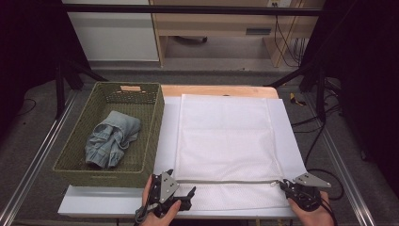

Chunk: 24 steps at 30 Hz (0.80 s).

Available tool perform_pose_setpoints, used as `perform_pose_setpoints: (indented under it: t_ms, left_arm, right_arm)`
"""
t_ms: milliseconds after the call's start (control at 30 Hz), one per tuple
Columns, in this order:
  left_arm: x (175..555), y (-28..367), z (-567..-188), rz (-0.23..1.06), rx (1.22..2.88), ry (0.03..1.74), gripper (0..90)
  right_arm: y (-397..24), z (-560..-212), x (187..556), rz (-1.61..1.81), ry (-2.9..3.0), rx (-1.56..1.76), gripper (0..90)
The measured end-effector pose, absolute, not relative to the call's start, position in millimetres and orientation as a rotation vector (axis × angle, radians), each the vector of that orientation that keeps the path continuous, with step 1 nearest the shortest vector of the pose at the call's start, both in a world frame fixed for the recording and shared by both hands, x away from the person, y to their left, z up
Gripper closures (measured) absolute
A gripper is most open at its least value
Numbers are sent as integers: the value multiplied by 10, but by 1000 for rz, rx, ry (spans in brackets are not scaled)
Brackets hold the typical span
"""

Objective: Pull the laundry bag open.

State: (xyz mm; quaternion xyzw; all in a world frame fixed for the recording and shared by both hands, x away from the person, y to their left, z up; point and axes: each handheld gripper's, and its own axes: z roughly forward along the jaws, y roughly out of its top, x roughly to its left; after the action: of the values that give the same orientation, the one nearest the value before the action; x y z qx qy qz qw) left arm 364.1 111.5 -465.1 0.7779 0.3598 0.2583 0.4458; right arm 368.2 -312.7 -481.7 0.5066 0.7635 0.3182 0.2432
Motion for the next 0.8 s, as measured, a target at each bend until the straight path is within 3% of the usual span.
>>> perform_pose_setpoints:
  t_ms: [600,800]
  left_arm:
    - [3645,974,-4637,629,1953,868,73]
    - [3688,873,-4557,620,1936,849,122]
  right_arm:
    - [-3124,-4665,3634,992,2023,1307,849]
    - [-3143,-4652,3644,1020,2011,1298,849]
